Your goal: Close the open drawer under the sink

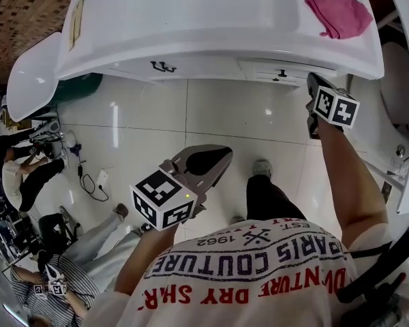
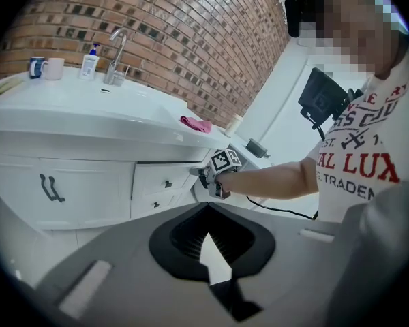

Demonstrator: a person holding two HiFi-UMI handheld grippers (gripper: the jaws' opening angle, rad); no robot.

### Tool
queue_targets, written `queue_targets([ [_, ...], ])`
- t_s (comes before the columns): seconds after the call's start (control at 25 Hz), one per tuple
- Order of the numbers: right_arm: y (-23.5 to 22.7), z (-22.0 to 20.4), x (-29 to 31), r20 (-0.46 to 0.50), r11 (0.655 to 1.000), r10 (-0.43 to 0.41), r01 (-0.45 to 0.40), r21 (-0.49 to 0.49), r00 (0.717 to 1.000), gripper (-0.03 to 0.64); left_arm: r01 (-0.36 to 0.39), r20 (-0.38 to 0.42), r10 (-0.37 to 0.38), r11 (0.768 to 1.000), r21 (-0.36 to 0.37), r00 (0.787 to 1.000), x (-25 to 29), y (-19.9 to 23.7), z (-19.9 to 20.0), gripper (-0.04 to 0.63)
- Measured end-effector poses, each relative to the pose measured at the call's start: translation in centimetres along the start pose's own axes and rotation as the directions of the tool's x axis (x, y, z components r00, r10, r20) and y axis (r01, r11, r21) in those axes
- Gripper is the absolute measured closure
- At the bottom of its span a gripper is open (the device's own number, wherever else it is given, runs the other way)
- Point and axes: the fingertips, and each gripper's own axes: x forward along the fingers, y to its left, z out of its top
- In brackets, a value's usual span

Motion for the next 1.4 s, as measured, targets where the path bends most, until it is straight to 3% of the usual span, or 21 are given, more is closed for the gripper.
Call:
queue_targets([
  [0.56,-0.3,1.3,1.1,0.003,0.999,-0.023,0.023,0.028,1.0,0.607,-0.004,-0.003,0.004,1.0,0.013,1.0,0.1,-0.5,-0.4,0.607],
  [0.8,0.2,0.1,-0.1,-0.019,0.999,0.033,-0.033,-0.001,0.999,0.609,0.0,0.008,0.0,1.0,0.024,1.0,-0.1,-1.8,-1.0,0.607],
  [0.92,1.8,-2.7,-2.1,-0.067,0.995,0.103,-0.104,-0.011,0.992,0.609,0.007,0.016,-0.008,1.0,0.029,1.0,-0.2,-2.5,-1.6,0.607],
  [1.04,5.1,-5.1,-6.3,-0.092,0.973,0.221,-0.226,-0.05,0.971,0.609,0.027,0.033,-0.028,0.998,0.048,0.999,-0.3,-3.6,-1.7,0.607],
  [1.2,11.3,-8.3,-14.7,-0.116,0.913,0.39,-0.4,-0.082,0.913,0.609,0.063,0.049,-0.067,0.995,0.083,0.997,-1.2,-5.9,-2.2,0.607],
  [1.4,17.2,-12.7,-24.3,-0.112,0.848,0.491,-0.503,-0.168,0.864,0.609,0.104,0.076,-0.117,0.982,0.158,0.99,-3.1,-10.1,-4.5,0.607],
])
